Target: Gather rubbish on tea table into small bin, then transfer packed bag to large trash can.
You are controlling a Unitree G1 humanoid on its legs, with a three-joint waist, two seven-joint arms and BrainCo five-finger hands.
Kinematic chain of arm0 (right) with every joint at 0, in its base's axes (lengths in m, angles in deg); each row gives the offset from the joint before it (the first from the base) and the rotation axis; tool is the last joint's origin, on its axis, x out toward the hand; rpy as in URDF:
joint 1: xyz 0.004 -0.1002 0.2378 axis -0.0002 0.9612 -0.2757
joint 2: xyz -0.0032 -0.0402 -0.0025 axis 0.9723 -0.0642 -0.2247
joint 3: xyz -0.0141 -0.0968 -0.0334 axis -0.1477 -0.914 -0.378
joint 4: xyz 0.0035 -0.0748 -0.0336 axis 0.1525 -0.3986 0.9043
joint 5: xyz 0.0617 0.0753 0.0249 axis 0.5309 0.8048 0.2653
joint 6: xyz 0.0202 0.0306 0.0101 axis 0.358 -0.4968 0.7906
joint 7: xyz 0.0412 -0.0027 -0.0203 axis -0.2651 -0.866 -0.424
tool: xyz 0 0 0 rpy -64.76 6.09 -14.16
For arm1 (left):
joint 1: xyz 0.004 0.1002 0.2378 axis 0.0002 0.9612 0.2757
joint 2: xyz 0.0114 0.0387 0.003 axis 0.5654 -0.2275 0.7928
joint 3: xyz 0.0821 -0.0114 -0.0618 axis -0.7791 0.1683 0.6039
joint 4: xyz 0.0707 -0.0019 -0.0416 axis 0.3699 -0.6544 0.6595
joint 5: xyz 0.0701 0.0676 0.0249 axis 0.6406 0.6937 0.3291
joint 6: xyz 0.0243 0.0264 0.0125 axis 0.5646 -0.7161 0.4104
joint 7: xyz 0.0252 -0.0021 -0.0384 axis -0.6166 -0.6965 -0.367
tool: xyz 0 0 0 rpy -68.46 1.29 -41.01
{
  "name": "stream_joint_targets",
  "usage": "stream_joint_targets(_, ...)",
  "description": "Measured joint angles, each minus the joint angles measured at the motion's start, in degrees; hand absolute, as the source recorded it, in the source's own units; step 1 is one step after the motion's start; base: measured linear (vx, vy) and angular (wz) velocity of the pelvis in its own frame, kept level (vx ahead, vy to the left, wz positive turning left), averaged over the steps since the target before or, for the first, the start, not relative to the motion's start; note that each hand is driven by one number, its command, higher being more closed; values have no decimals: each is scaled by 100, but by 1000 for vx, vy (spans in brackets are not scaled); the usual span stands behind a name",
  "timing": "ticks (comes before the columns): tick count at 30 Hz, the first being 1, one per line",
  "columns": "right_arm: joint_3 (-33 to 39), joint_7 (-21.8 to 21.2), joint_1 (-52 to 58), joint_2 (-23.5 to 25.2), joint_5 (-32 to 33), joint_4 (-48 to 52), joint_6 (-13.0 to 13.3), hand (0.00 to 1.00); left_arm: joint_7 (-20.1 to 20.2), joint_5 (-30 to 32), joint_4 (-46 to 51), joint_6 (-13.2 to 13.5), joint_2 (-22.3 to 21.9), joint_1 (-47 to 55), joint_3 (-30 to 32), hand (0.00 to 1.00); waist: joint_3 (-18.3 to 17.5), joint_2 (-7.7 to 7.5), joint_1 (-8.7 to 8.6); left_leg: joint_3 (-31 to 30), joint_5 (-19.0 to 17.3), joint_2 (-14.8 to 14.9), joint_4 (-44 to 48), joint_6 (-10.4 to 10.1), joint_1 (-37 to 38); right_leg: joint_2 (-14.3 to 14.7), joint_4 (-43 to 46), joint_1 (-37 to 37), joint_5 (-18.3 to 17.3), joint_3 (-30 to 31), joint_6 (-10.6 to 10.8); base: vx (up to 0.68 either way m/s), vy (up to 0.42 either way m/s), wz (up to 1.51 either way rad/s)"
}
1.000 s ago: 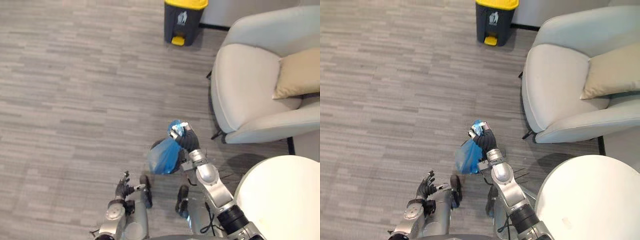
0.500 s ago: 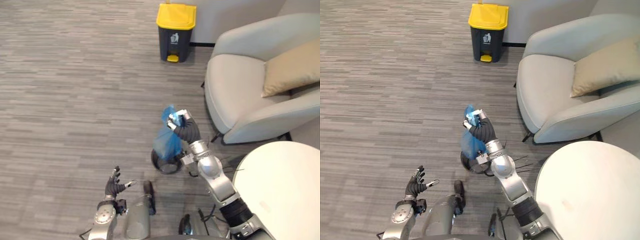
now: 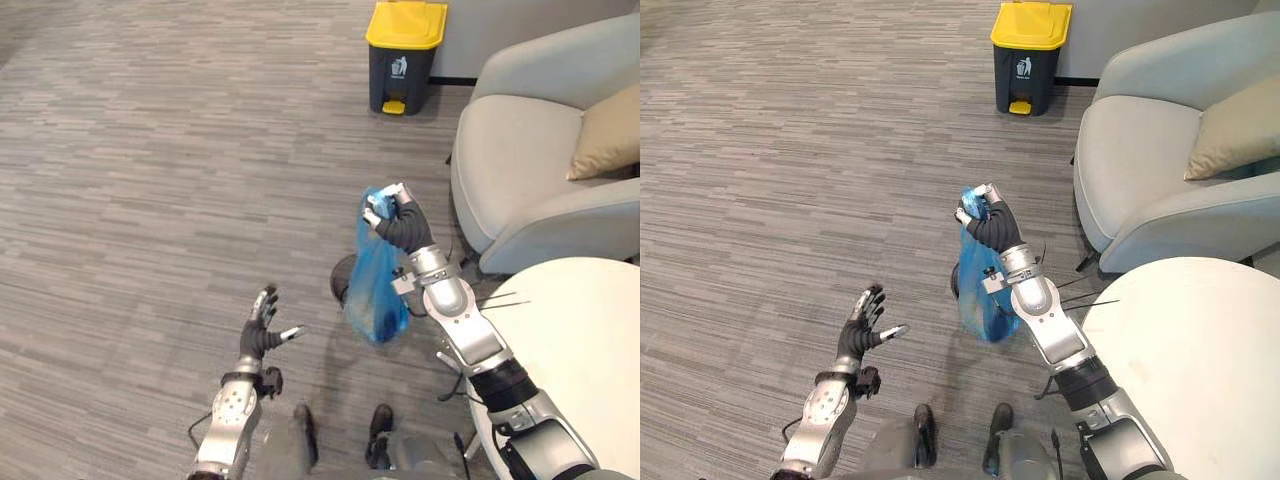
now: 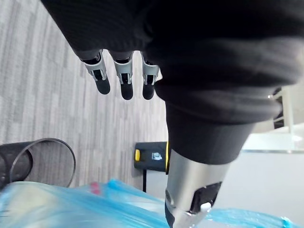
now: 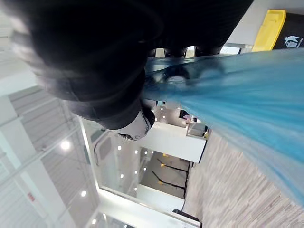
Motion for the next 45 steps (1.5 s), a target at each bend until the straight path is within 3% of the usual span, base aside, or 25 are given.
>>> stream_joint_targets(6,-665,-277,-396,307,30,44,-37,100,-115,506,-23,-6,-67,-264,-543,0,-275,-72,-78,297,161,-207,-231,157,94,-65,-588,91,585,507,146,-39,139,-21)
stream_joint_targets(13,-976,-414,-685,389,268,45,-74,100,-109,511,-596,-9,-182,-641,-867,0,-405,-216,-99,337,170,-207,-221,173,240,-37,-697,255,651,746,170,-37,44,-5)
stream_joint_targets(17,-1391,-513,-796,405,519,51,-113,100,-193,913,-861,-76,-211,-772,-873,0,-471,-209,-97,343,208,-200,-258,175,270,-1,-758,265,734,811,136,-37,16,-9)
stream_joint_targets(20,-1662,-581,-1050,452,730,53,-179,100,-556,1455,-874,-145,-295,-853,-864,0,-505,-211,-80,329,300,-197,-397,171,386,28,-766,322,749,814,135,-16,14,-1)
stream_joint_targets(21,-1711,-587,-1087,515,793,54,-179,100,-663,1562,-874,-165,-314,-852,-859,100,-508,-214,-61,315,302,-191,-413,171,434,37,-781,380,748,807,135,0,0,0)
stream_joint_targets(25,-2115,-578,-1235,772,1141,208,-183,100,-1030,1957,-868,-201,-451,-857,-846,100,-552,-233,70,228,308,-179,-436,151,474,64,-848,452,725,779,166,-8,21,5)
stream_joint_targets(28,-2531,-580,-1491,914,1348,207,-187,100,-1175,1967,-847,-212,-517,-902,-864,100,-559,-242,70,187,373,-183,-554,121,524,73,-849,459,725,750,166,-3,28,5)
stream_joint_targets(37,-2730,-578,-1499,1191,1559,207,-186,100,-1362,1790,-848,-218,-566,-1276,-1042,100,-638,-324,43,213,414,-188,-625,111,577,78,-854,466,726,783,165,8,33,-2)
stream_joint_targets(38,-2731,-583,-1497,1190,1558,207,-186,0,-1360,1705,-848,-220,-567,-1276,-1051,100,-638,-325,41,231,414,-188,-633,110,578,79,-857,455,726,801,165,7,28,-7)
stream_joint_targets(45,-2733,-739,-982,1088,1528,316,-162,0,-1348,1397,-827,-294,-568,-1092,-799,100,-651,-339,16,302,413,-202,-744,108,653,92,-899,454,724,897,168,23,28,-7)
